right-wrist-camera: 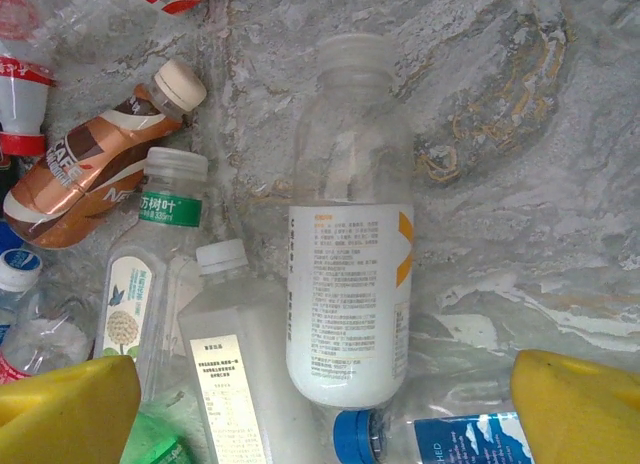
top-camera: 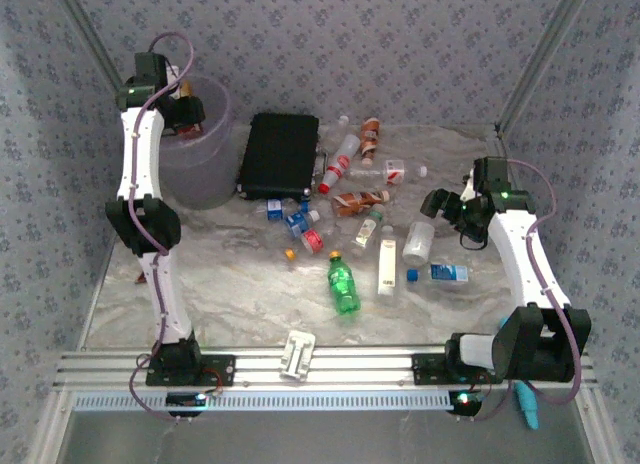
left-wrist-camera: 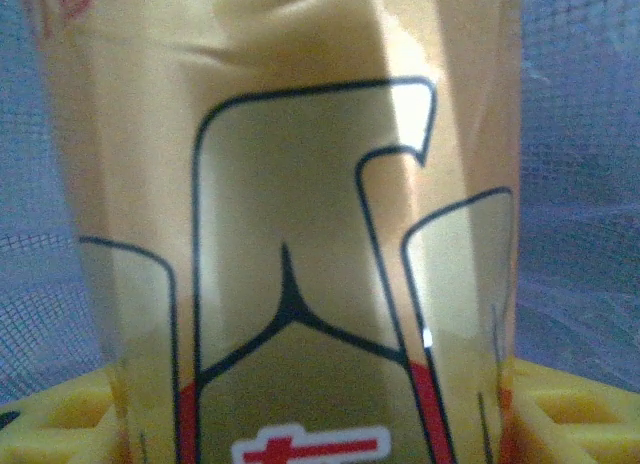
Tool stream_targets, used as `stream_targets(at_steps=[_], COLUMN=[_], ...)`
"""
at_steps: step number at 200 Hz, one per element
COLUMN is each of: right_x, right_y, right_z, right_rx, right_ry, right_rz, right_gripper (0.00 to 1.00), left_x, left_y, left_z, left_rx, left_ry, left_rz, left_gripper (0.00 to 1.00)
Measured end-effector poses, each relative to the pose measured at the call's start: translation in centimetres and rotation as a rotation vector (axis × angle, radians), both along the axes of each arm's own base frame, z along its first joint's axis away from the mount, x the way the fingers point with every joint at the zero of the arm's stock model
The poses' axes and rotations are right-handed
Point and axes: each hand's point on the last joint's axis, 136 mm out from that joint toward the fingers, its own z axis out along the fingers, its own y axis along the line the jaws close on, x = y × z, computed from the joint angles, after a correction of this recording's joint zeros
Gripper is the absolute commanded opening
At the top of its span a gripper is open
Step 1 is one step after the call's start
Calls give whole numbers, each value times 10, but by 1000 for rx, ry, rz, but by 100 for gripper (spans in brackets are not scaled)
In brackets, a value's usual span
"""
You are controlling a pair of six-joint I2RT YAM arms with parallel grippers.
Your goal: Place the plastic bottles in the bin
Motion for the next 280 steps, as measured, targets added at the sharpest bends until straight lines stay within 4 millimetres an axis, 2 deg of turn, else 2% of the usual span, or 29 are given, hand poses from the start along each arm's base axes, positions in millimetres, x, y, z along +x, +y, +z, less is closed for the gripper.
stream_targets(at_steps=[29, 36, 51, 56, 89, 110, 127, 186, 218, 253, 280], right_x=[-2, -2, -3, -3, -5, -5, -6, -10, -18, -36, -55], right_y=[-1, -2, -3, -4, -7, -8, -8, -16, -29, -45, -47], right_z=[-2, -3, -3, -3, -4, -6, -7, -11, -13, -21, -38], right_rx=[0, 0, -1, -1, -3, -3, -2, 10, 35, 72, 104], right_ry=[6, 7, 6, 7, 7, 10, 12, 36, 74, 114, 161], right_rz=[-5, -7, -12, -13, -22, -26, -28, -77, -175, -313, -414], right_gripper=[97, 97, 97, 97, 97, 97, 97, 100, 100, 100, 100], left_x=[-1, -4, -11, -13, -21, -22, -21, -25, -28, -33, -42], left_y=[-2, -3, -7, -8, -14, -16, -16, -16, -15, -13, -19], left_z=[-13, -21, -38, -44, -72, -77, -73, -42, -20, 14, 43], left_rx=[23, 25, 28, 28, 29, 33, 35, 49, 70, 94, 105], left_ry=[32, 59, 115, 131, 207, 218, 205, 144, 97, 21, -35], left_rz=[-9, -12, -24, -28, -46, -53, -53, -50, -41, -25, -29], left_gripper=[13, 21, 48, 53, 74, 89, 99, 100, 100, 100, 100])
